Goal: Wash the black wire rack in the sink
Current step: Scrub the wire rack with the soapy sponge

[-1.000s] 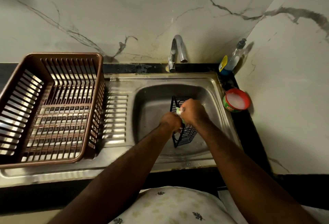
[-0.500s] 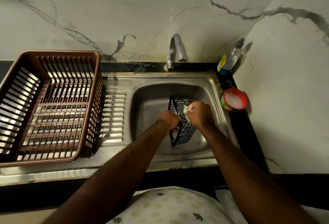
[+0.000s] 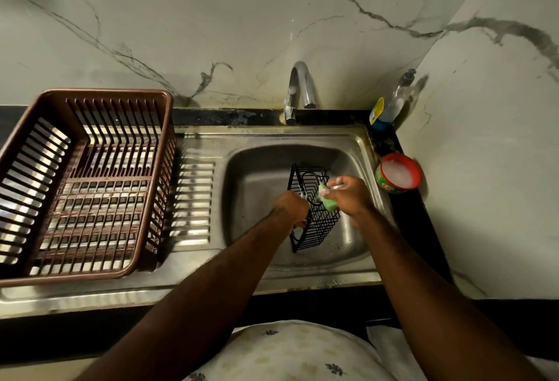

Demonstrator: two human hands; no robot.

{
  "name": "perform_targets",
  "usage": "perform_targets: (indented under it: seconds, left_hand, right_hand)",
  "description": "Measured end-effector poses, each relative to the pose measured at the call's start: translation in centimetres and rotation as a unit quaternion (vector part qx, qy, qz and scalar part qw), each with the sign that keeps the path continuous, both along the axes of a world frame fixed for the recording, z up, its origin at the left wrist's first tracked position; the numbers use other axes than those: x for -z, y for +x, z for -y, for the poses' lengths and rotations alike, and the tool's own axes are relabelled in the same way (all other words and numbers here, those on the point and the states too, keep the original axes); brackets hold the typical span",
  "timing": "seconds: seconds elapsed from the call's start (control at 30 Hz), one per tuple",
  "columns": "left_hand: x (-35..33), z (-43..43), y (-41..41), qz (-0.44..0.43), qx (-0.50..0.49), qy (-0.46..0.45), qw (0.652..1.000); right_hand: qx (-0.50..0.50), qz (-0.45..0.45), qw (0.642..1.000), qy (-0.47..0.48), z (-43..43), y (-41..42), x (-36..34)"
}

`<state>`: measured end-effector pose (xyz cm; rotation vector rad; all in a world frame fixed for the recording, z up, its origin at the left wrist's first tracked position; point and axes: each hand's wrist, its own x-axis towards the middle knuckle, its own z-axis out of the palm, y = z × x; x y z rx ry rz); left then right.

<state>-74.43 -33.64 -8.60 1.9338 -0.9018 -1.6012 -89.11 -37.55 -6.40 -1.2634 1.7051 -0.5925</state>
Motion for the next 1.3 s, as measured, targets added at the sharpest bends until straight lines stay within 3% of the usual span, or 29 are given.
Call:
perform_targets:
  seconds: [0.13, 0.2, 0.27, 0.4, 0.57, 0.73, 0.87, 1.07, 1.17, 1.3]
  left_hand:
    - [0.3, 0.2, -0.3, -0.005, -0.026, -0.012, 1.0]
    - [-0.1, -0.1, 0.2, 0.015, 0.031, 0.009, 0.999]
    - [0.5, 0.5, 0.3, -0.043, -0.054, 0.018, 0.997]
    - [0.8, 0.5, 0.4, -0.004, -0.003, 0.013, 1.0]
    - [0.4, 0.6, 0.4, 0.003, 0.028, 0.023, 0.999]
    - [0.7, 1.1, 0.3, 0.001, 0.03, 0.049, 0.998]
    - [1.2, 1.1, 0.5, -0.017, 0.014, 0.041, 0.999]
    - [1.0, 1.0, 0.2, -0.026, 0.008, 0.048, 0.998]
    - [0.7, 0.9, 0.2, -0.015, 0.014, 0.048, 0.999]
    - [0.3, 1.0, 0.3, 0.0, 0.029, 0.04, 0.999]
  right_hand:
    - [0.063, 0.043, 0.996, -0.036, 0.7, -1.3, -0.9]
    - [0.035, 0.002, 0.997, -0.074, 1.4, -1.6, -1.3]
    - [-0.022, -0.059, 0.993, -0.1, 2.0, -1.4, -1.4]
    - [-0.177, -0.178, 0.961, -0.119, 1.2, 0.6, -0.8]
    - [-0.2, -0.309, 0.925, -0.091, 1.3, 1.9, -0.9]
    - [-0.274, -0.361, 0.889, -0.061, 2.1, 2.0, -2.0]
    - [-0.295, -0.371, 0.875, -0.102, 1.7, 1.8, -2.0]
    - [-0.251, -0.385, 0.87, -0.18, 0.7, 1.5, -1.6]
    - [-0.162, -0.361, 0.896, -0.203, 0.3, 2.0, -1.9]
    - [-0.16, -0.365, 0.913, -0.089, 0.5, 2.4, -2.4]
